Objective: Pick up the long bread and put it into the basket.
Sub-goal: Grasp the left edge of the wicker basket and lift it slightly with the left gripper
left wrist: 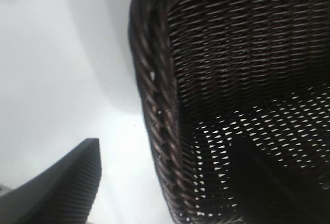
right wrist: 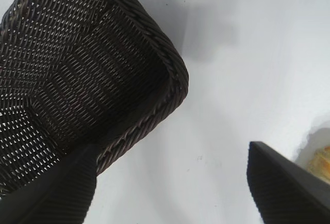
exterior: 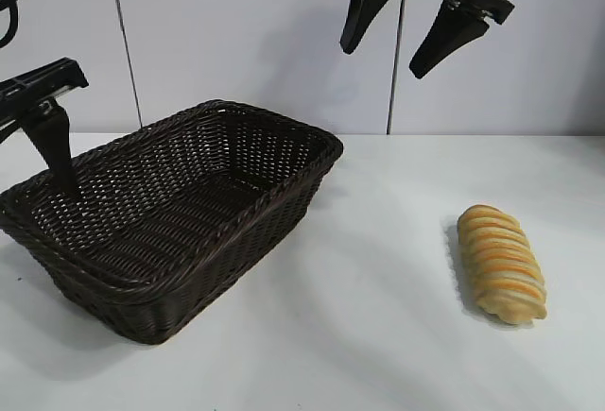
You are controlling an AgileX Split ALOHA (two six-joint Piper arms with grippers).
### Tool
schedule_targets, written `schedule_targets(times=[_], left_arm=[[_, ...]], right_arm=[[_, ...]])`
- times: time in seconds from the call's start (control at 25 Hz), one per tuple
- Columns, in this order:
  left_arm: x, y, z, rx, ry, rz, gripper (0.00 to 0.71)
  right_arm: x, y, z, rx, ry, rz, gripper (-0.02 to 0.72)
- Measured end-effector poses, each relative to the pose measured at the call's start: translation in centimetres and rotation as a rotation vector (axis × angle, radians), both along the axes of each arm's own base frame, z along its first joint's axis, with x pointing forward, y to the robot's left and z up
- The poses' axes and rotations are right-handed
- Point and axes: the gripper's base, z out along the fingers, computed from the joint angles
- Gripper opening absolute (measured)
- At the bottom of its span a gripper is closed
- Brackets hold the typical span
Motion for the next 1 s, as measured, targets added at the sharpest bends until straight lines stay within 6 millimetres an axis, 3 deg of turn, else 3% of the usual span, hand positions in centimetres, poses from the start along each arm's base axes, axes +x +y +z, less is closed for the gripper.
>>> schedule_targets(times=[1.0], left_arm=[[1.4,-0.1,-6.1,0.052,0.059,0.022,0.508]], right_arm=[[0.0,0.0,0.0,-0.001,0.001,0.000,0.579]])
